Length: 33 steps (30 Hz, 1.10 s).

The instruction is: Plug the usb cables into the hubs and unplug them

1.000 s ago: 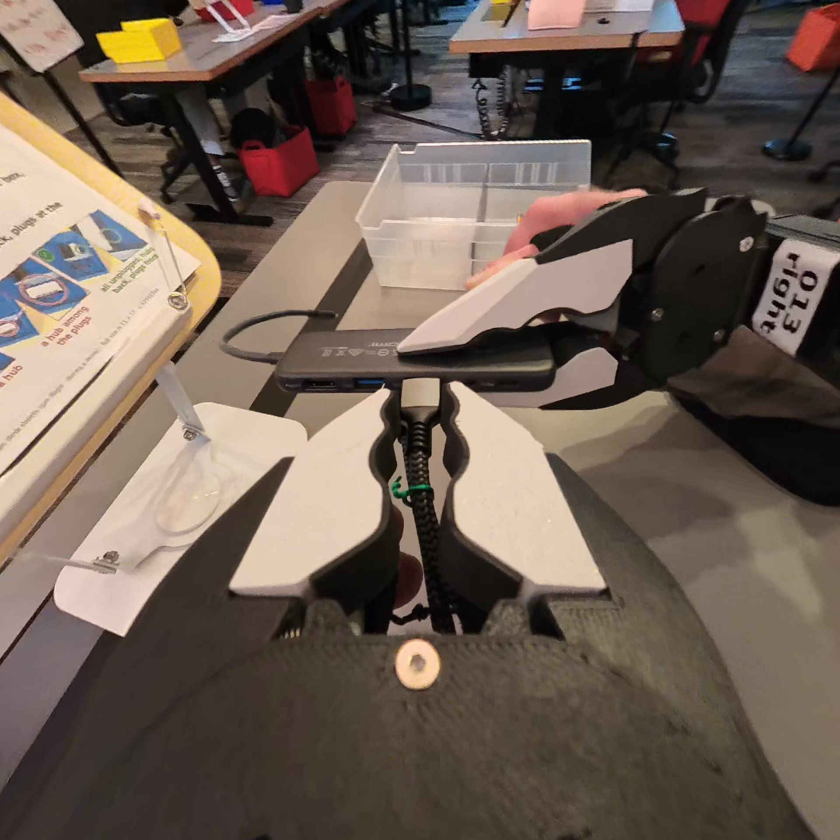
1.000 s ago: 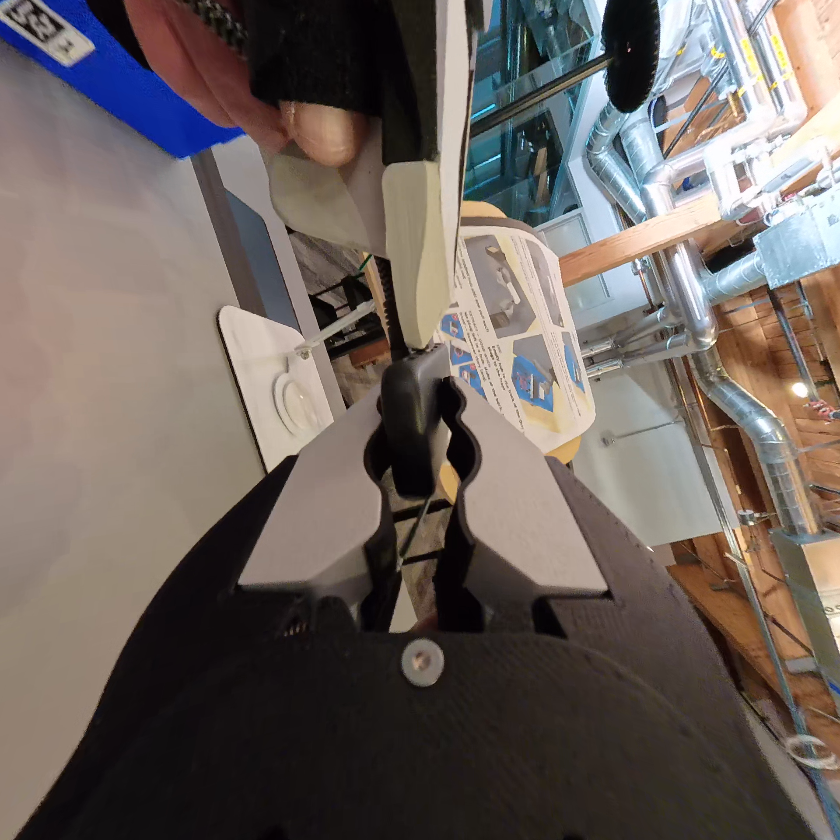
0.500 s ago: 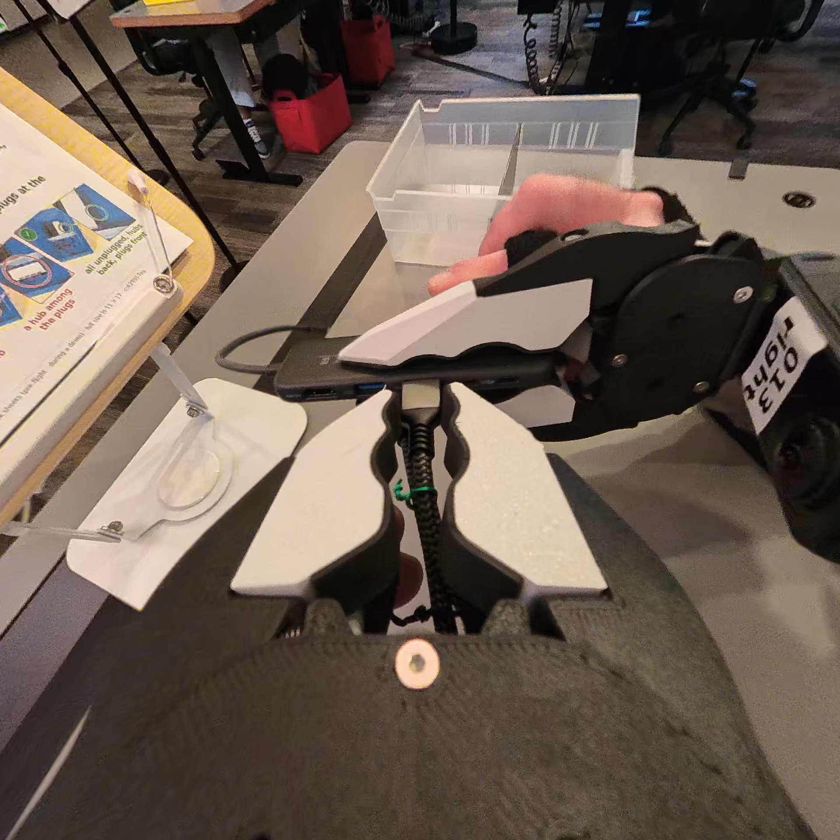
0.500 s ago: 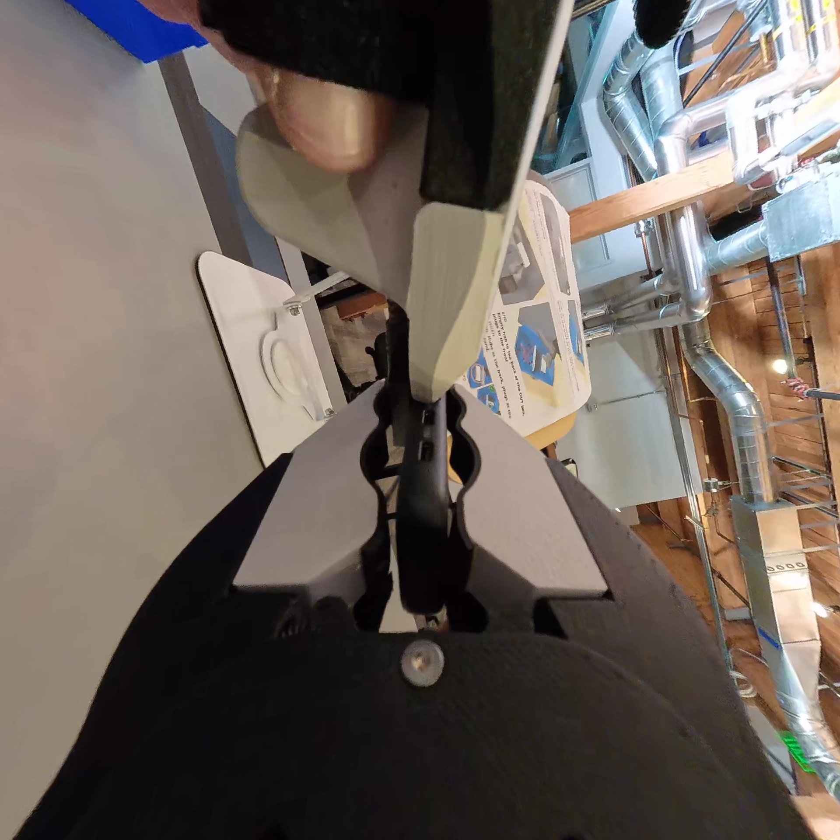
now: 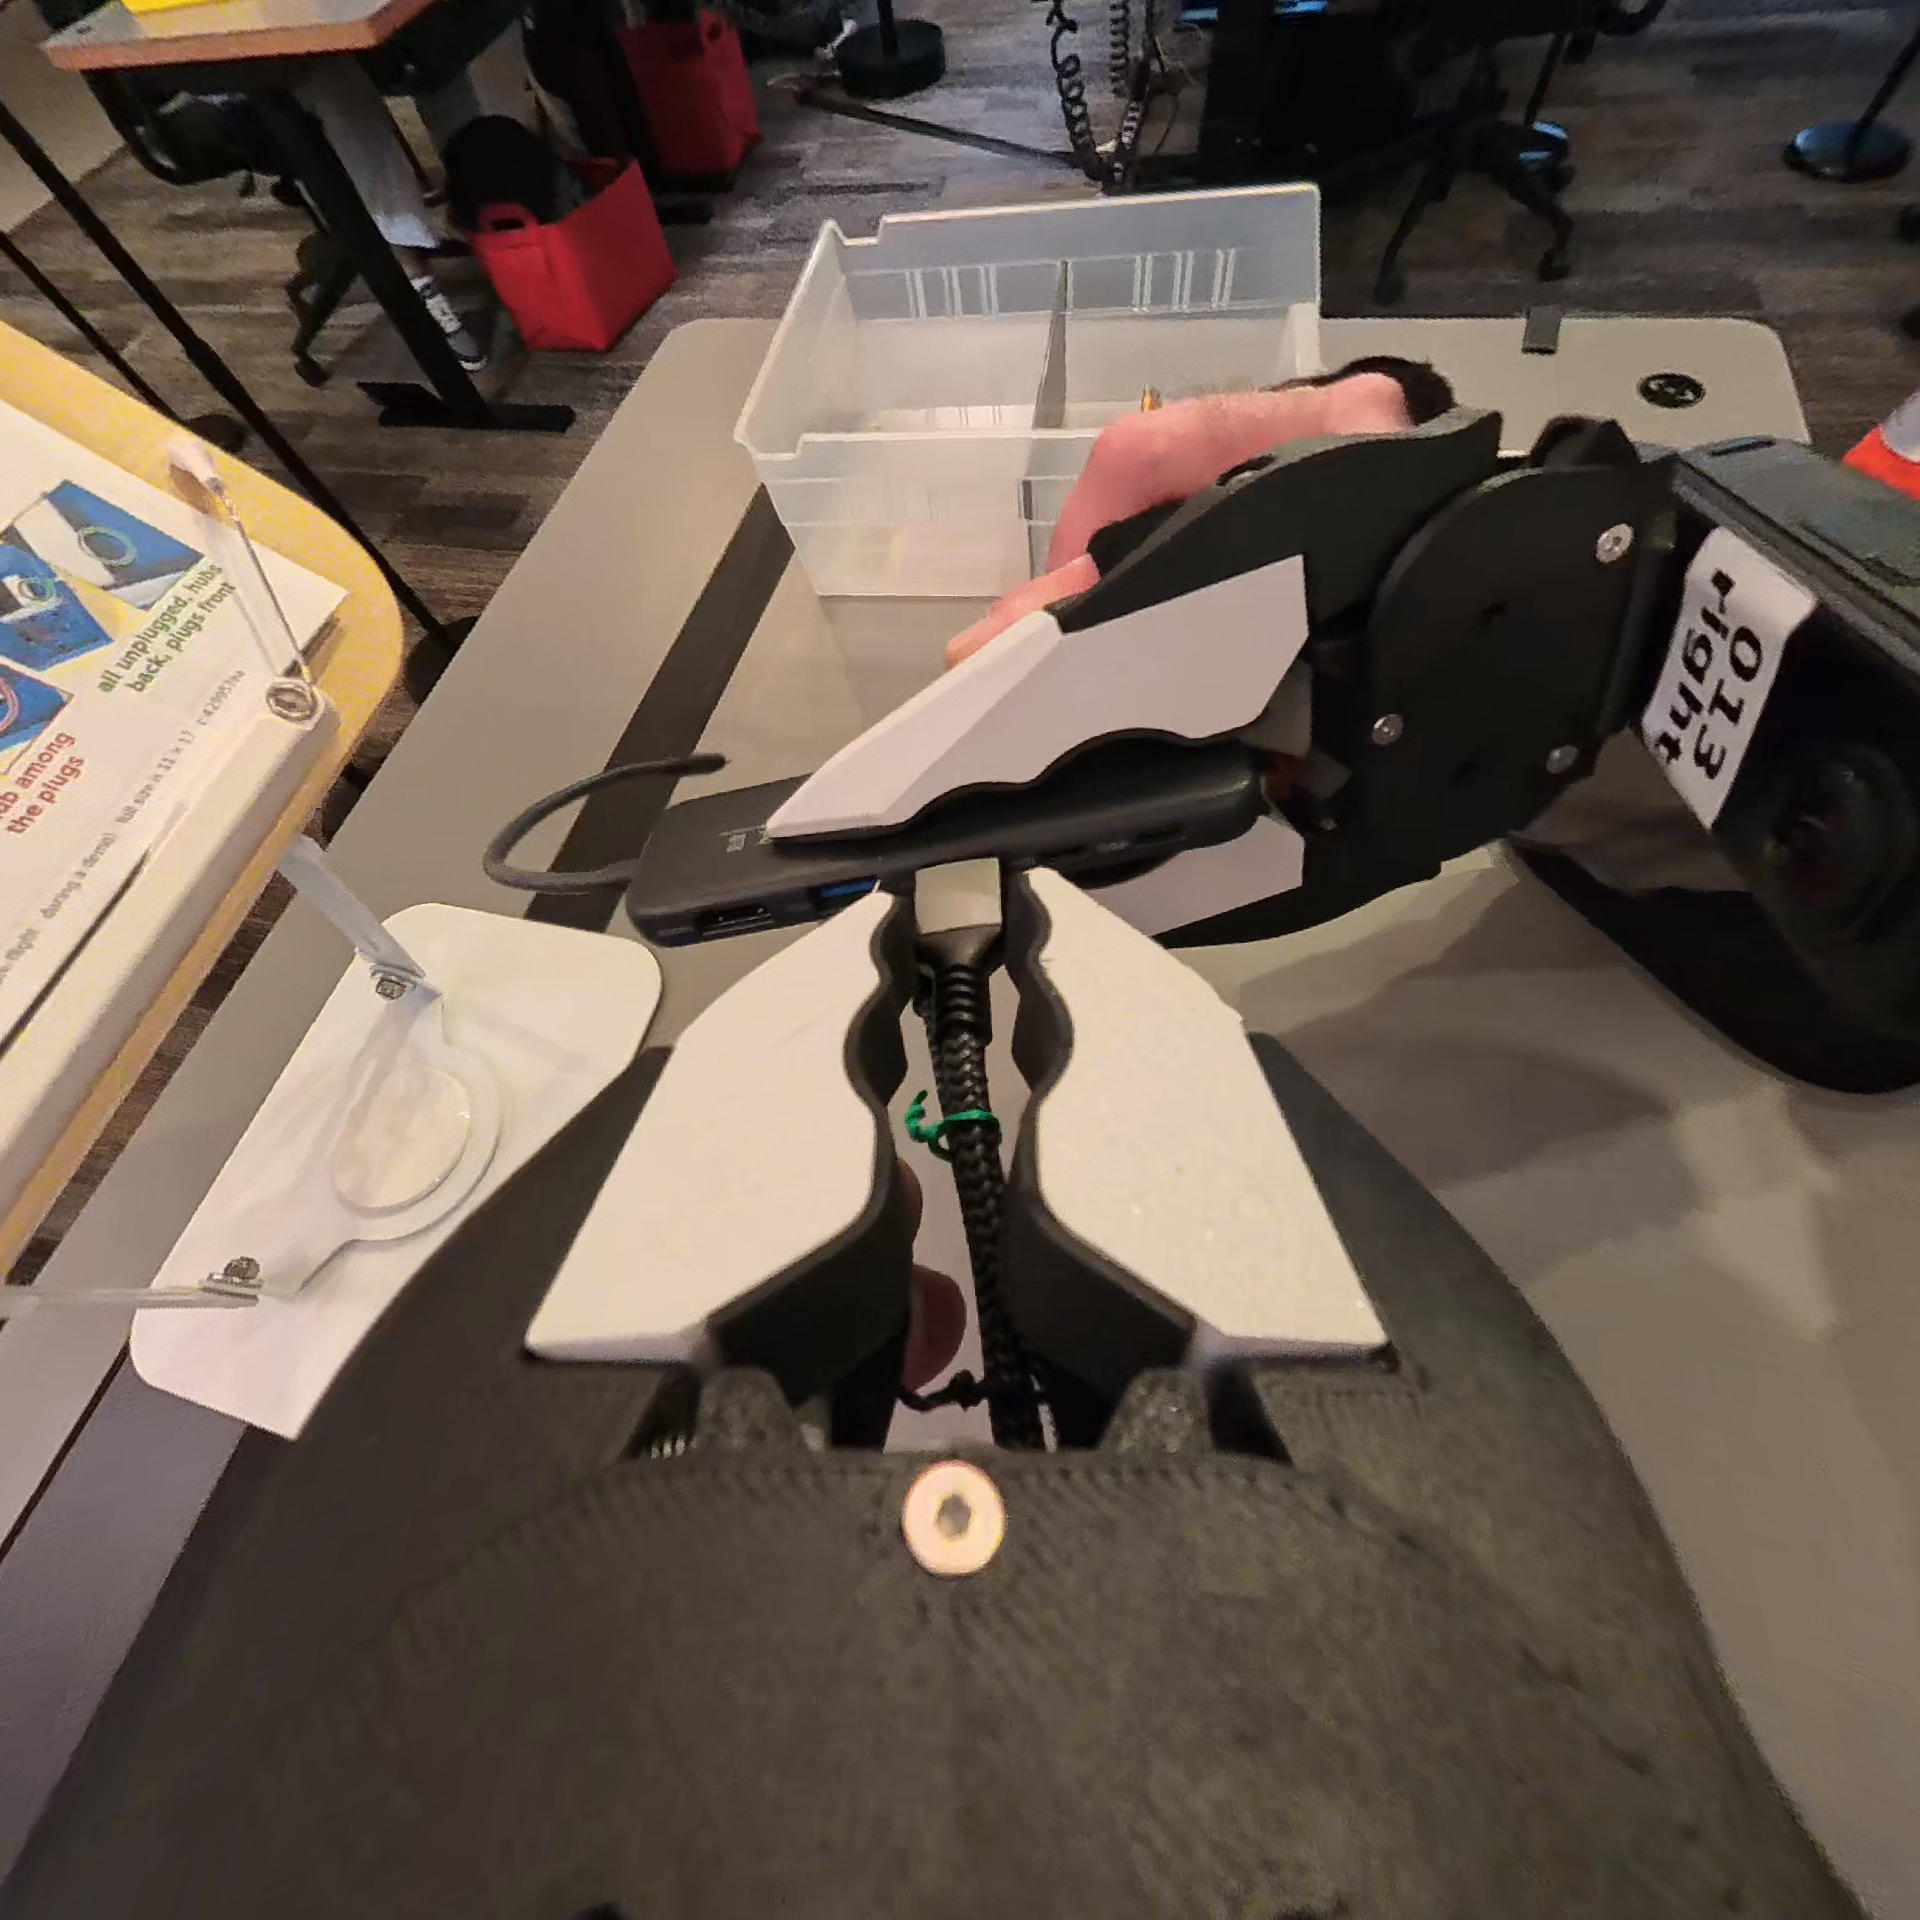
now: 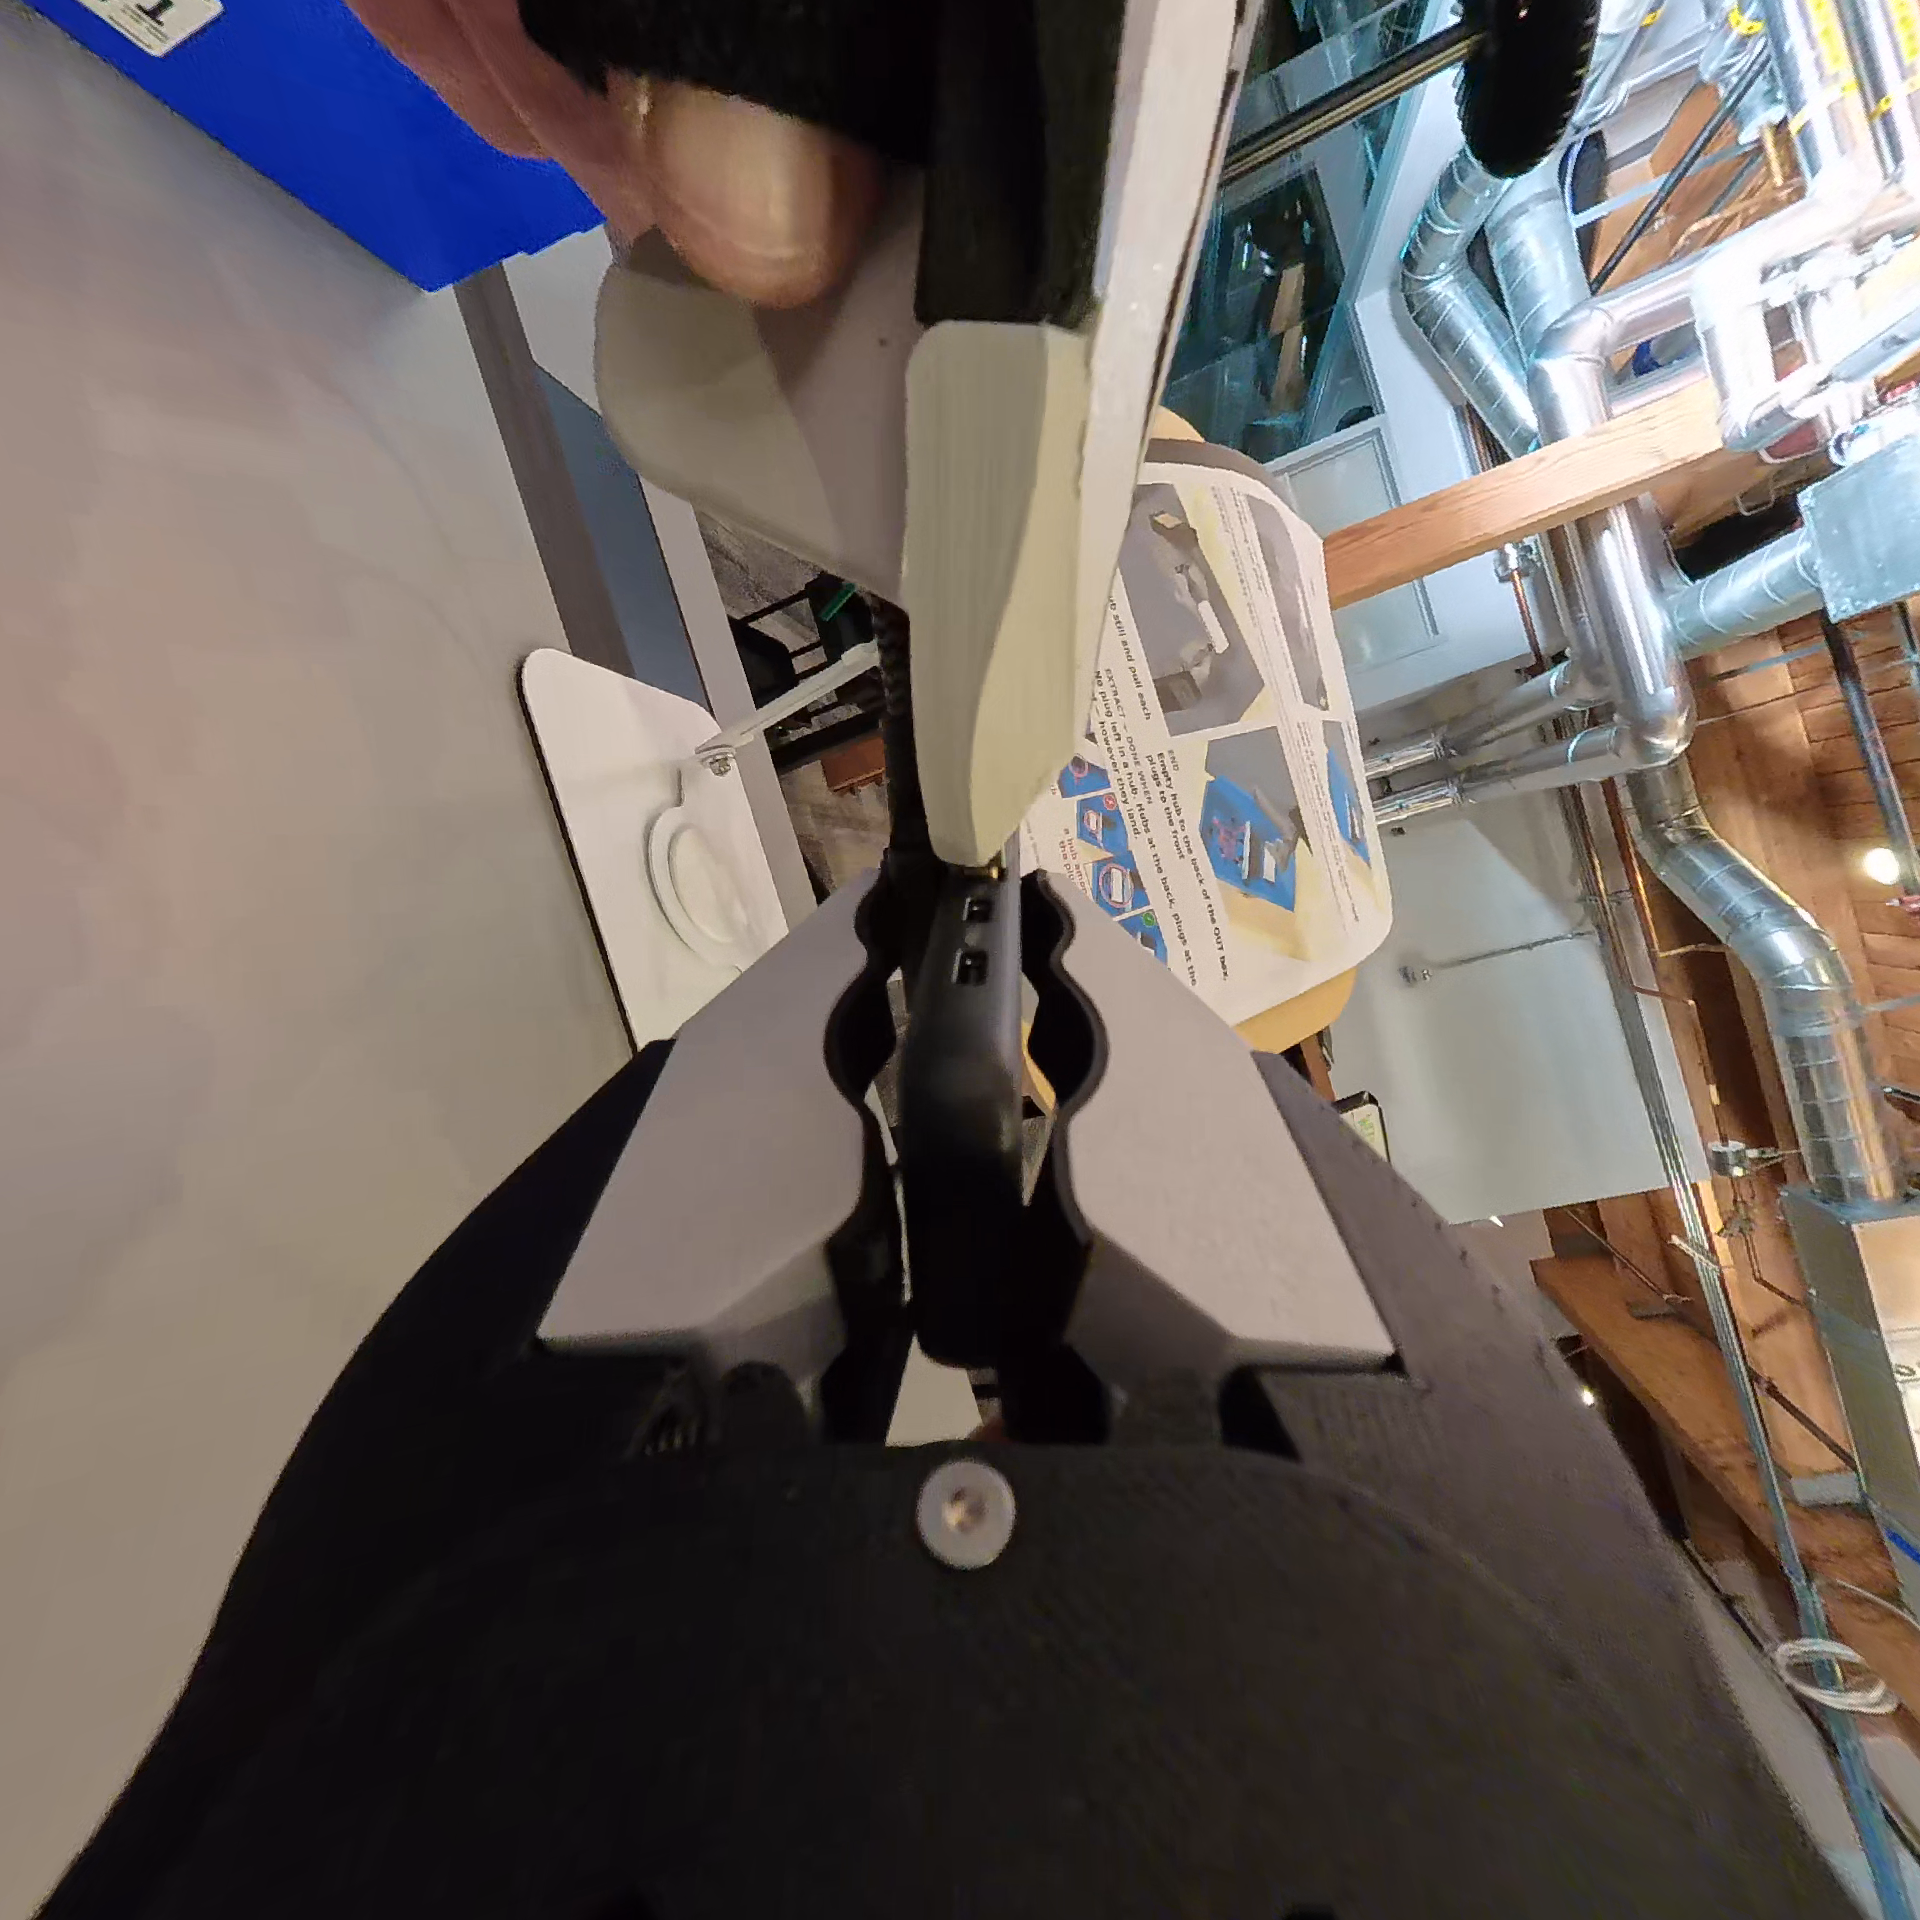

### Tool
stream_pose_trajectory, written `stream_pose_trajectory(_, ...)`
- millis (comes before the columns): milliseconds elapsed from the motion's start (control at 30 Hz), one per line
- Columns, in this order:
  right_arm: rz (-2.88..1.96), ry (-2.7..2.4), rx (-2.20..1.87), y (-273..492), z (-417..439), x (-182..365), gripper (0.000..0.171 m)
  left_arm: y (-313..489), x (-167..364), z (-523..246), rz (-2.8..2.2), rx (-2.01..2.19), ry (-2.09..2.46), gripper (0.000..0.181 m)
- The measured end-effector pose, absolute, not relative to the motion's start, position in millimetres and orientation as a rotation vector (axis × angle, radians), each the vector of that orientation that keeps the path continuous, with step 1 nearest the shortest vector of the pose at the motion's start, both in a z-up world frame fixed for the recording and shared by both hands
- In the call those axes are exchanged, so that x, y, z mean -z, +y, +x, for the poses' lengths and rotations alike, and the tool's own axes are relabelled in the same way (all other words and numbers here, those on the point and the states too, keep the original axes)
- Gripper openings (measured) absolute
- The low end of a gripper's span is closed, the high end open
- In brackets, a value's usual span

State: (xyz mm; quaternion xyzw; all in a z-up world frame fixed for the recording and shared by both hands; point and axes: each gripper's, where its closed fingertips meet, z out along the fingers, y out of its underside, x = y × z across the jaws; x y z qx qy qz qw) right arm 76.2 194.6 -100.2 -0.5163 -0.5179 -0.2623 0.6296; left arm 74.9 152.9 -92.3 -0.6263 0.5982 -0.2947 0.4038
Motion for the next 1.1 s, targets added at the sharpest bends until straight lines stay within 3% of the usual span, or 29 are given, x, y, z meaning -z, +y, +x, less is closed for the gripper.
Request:
stream_pose_trajectory(267,-1.18,-1.18,0.641,197.8,81.4,102.0,0.02,154.6,94.5,79.4,-1.673,0.69,1.261,0.017)
stream_pose_trajectory(533,-1.111,-1.212,0.6,183.3,66.4,90.9,0.02,142.5,84.4,62.1,-1.387,0.77,1.657,0.017)
stream_pose_trajectory(867,-1.183,-1.161,0.703,199.5,85.4,96.7,0.019,153.8,90.3,82.9,-1.616,0.523,1.197,0.017)
stream_pose_trajectory(1100,-1.135,-1.17,0.622,187.8,76.0,86.6,0.02,143.1,80.6,72.4,-1.385,0.601,1.554,0.017)
